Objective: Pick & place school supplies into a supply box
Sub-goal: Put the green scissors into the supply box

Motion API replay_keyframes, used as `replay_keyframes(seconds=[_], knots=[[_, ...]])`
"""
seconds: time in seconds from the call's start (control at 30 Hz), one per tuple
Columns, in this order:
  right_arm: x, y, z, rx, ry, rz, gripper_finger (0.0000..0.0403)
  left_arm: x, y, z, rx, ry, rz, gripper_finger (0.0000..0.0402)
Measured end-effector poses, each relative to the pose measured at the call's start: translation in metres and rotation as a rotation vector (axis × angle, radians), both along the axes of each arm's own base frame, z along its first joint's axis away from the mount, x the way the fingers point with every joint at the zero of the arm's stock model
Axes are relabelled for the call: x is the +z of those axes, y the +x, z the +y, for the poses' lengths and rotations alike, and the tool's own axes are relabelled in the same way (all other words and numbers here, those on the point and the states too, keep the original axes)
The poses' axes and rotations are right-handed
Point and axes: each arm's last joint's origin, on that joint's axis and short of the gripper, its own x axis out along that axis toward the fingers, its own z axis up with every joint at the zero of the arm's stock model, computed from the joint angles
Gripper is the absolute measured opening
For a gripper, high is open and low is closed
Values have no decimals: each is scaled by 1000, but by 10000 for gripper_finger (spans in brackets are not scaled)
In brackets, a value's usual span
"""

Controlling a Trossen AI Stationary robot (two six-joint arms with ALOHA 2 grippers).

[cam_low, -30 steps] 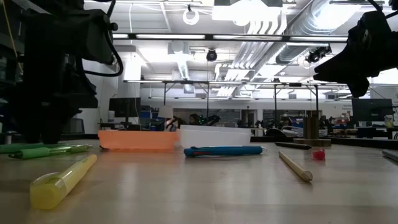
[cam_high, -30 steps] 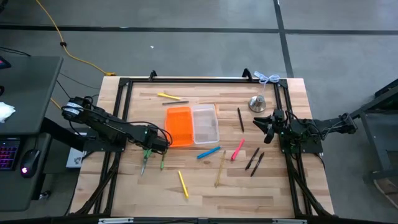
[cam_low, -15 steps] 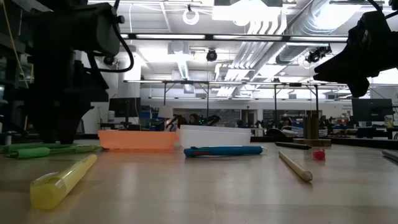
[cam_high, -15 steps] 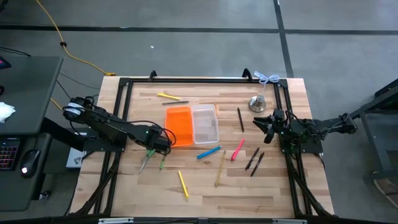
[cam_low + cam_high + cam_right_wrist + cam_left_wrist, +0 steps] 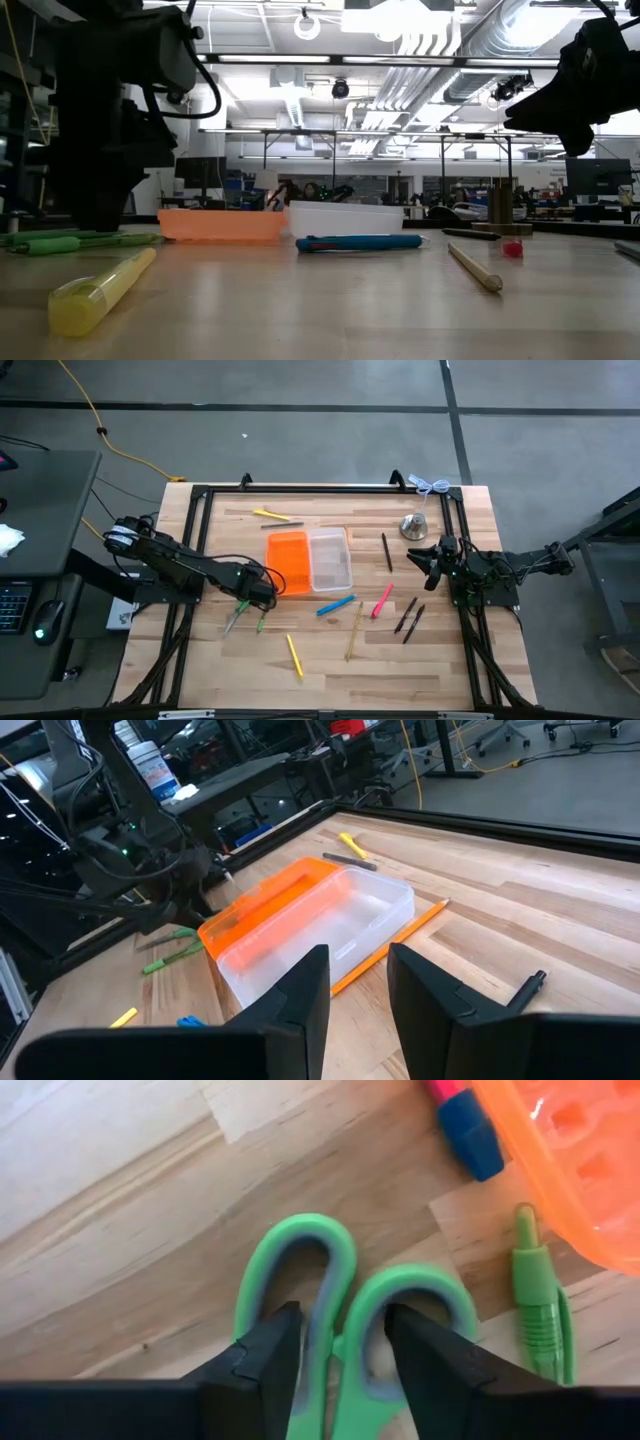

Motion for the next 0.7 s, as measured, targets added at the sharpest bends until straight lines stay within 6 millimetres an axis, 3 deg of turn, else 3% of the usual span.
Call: replay_keyframes(seconds=[0.57,0.7], knots=[[1,0,0,1,2,-8,83,-14,1,0,-46,42,97,94],[1,0,0,0,2,-8,83,-14,-1,0,-46,47,122,89]])
